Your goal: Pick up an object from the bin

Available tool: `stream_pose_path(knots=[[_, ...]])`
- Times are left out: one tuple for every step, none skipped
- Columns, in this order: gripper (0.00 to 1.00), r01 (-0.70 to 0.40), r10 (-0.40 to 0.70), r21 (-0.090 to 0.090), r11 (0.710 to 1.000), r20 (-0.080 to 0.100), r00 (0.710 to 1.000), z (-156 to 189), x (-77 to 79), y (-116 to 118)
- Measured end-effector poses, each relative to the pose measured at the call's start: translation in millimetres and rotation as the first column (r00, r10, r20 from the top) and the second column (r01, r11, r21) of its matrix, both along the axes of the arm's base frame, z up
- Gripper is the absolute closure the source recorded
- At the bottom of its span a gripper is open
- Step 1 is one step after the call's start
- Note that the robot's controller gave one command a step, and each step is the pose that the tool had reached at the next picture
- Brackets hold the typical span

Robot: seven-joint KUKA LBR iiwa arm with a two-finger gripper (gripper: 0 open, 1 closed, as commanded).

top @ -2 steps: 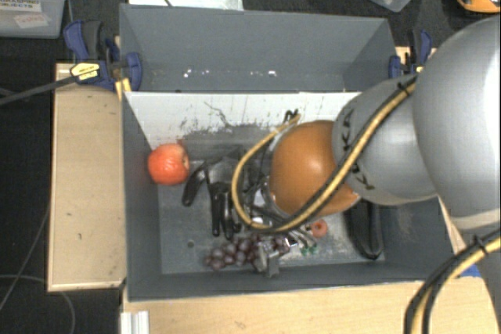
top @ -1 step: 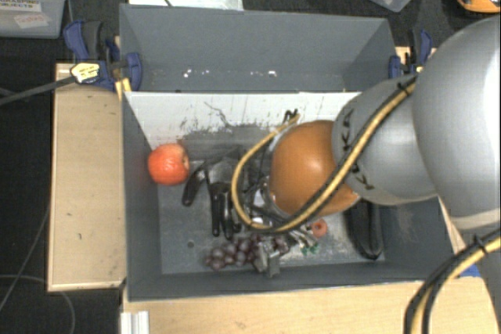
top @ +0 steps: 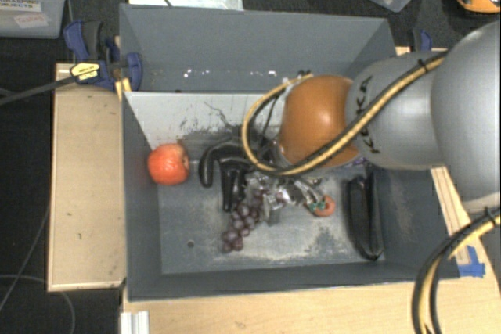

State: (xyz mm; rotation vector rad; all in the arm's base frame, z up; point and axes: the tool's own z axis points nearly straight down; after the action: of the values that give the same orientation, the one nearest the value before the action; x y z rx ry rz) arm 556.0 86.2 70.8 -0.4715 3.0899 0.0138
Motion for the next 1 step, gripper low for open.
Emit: stream_pose_path(knots=[[1.00, 0.001, -0.001, 0.000, 1.000, 0.000, 1.000, 0.4, -0.2, 0.0]])
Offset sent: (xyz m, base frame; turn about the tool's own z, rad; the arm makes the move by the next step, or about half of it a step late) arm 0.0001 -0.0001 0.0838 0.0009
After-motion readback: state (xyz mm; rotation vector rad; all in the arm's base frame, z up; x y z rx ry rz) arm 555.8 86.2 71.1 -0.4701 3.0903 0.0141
